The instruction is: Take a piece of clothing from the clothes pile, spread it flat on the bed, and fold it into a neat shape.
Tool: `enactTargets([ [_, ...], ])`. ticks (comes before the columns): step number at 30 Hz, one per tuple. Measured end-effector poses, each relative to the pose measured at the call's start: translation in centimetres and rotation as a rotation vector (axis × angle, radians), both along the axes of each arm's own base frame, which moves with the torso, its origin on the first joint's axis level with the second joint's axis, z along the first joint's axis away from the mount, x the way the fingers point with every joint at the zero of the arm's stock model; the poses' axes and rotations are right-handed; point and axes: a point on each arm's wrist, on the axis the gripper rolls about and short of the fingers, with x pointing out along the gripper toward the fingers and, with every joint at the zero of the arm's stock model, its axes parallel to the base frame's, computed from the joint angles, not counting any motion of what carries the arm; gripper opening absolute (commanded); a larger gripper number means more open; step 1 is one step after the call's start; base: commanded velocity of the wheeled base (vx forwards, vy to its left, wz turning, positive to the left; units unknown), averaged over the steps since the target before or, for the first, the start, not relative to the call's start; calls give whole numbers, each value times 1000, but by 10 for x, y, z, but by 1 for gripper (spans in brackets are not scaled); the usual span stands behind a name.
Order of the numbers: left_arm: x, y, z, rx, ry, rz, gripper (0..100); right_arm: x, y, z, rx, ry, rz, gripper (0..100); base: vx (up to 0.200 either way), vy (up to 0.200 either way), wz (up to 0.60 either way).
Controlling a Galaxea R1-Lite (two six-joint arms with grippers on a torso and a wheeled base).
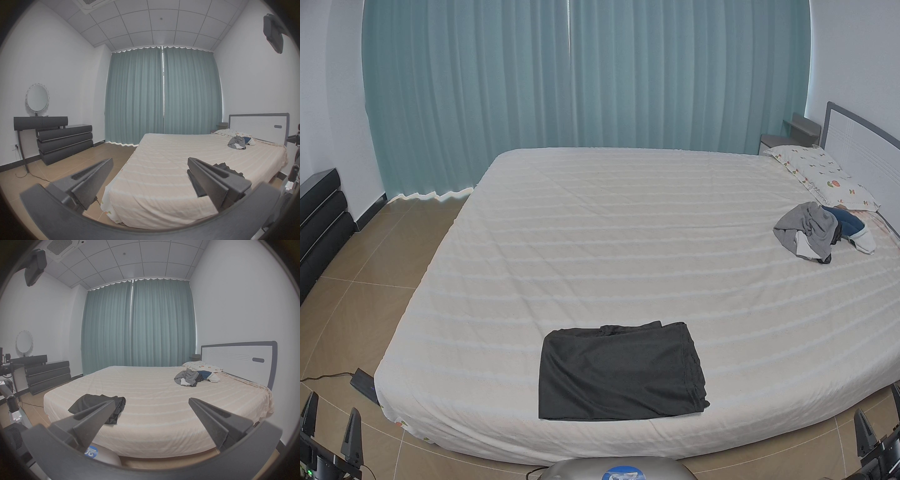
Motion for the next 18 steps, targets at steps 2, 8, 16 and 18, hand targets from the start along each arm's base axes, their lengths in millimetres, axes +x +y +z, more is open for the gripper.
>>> enactTargets([
  [2, 0, -1, -2, 8, 23, -41, 100, 0, 0, 0, 0, 0, 0, 100, 0, 0, 0],
  [8, 0, -2, -5, 42, 53, -91, 100, 0, 0, 0, 0, 0, 0, 100, 0, 0, 0],
  [16, 0, -2, -5, 39, 53, -90, 100, 0, 0, 0, 1, 0, 1, 100, 0, 0, 0],
  [18, 0, -2, -5, 37, 52, -90, 100, 0, 0, 0, 1, 0, 1, 100, 0, 0, 0],
])
